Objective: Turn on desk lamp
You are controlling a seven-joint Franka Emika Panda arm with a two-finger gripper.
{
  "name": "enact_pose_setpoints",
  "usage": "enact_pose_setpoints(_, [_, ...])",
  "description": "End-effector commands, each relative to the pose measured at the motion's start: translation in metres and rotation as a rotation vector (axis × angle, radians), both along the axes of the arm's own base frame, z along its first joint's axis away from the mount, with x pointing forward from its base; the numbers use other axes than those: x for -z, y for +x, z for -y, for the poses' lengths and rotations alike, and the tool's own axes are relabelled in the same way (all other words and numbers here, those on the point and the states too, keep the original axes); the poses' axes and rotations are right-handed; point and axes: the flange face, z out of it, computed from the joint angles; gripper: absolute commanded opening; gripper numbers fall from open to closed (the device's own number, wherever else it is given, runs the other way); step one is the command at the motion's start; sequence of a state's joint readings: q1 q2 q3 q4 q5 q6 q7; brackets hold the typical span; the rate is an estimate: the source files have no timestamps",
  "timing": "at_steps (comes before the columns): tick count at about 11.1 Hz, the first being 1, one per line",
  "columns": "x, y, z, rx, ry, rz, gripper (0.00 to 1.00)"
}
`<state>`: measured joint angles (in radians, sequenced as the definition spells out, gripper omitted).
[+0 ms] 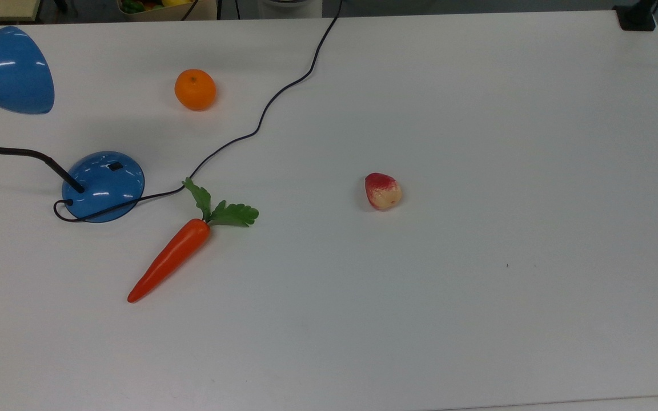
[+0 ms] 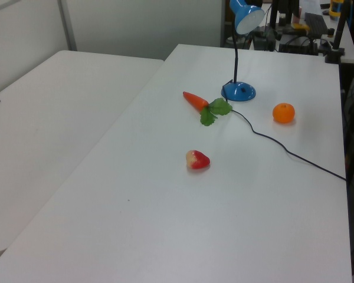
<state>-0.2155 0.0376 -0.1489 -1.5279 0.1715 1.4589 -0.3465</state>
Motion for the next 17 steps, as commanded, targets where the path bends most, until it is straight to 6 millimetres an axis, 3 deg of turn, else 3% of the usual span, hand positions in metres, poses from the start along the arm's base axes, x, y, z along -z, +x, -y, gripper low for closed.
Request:
enact_pose_setpoints(1, [-0.003,0.002,0.002,0.132,-0.018,0.010,0.57])
enact_pose_setpoints(2, [0.001,0.007,0.002,0.227,-0.028,0.022,0.44])
enact_pose_setpoints(3, [0.008,0.012,0.002,0.286,-0.032,0.034,0.22])
enact_pose_setpoints(5, [0.013,0.016,0.005,0.360,-0.036,0.071,0.00])
enact_pose_setpoints(8, [0.041,0.009,0.011,0.382,-0.035,0.037,0.00])
enact_pose_setpoints(10, [0.059,0.001,0.014,0.406,-0.058,0.117,0.00])
enact_pose_setpoints(12, [0.100,-0.011,0.002,0.378,-0.147,0.119,0.00])
enact_pose_setpoints(15, [0.140,-0.019,-0.026,0.434,-0.214,0.179,0.00])
enact_pose_setpoints(17, [0.151,-0.014,-0.031,0.505,-0.238,0.220,0.00])
